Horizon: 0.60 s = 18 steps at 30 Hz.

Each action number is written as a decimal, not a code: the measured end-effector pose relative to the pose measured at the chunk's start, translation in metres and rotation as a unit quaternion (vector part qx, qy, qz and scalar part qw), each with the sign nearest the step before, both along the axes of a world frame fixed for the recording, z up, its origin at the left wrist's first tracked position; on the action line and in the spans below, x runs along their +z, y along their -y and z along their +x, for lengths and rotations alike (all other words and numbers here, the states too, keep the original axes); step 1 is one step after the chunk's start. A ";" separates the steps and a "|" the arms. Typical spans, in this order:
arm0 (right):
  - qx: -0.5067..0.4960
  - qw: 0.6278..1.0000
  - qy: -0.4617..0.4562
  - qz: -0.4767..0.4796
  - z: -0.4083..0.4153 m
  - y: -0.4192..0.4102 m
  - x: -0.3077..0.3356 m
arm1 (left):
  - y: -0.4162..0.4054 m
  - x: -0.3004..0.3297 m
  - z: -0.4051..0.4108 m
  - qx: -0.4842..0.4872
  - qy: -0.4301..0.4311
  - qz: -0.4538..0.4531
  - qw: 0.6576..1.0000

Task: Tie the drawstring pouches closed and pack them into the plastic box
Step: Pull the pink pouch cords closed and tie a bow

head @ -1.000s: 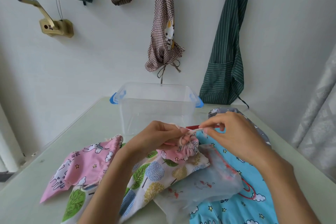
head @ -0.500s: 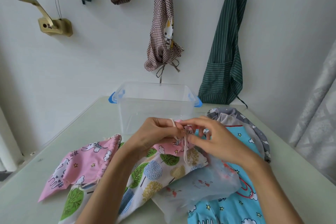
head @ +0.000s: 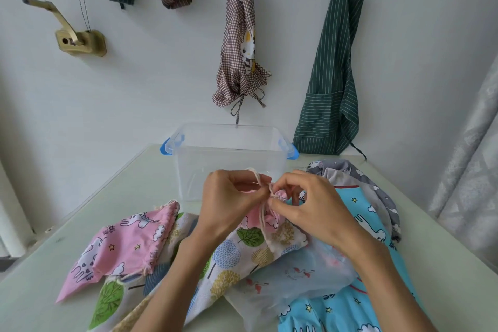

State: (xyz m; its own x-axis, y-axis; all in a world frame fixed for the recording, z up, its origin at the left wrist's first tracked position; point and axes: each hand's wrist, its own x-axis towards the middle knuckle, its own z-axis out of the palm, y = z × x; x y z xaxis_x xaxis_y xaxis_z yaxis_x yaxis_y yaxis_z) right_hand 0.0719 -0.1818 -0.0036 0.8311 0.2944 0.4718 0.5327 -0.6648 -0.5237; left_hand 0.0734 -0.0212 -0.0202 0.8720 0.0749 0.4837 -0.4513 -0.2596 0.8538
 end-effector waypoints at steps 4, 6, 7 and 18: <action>-0.002 0.997 -0.062 0.043 0.000 0.004 0.004 | -0.002 -0.006 0.003 0.073 0.084 0.024 0.994; 0.005 0.990 -0.106 0.094 0.004 0.005 0.003 | -0.002 -0.007 0.004 0.086 0.116 0.031 0.989; 0.015 0.986 -0.125 0.113 0.006 0.004 0.002 | -0.001 -0.007 0.003 0.083 0.128 0.031 0.988; -0.096 0.985 0.129 0.066 0.004 -0.017 -0.008 | -0.005 -0.006 0.008 0.032 0.080 0.012 0.996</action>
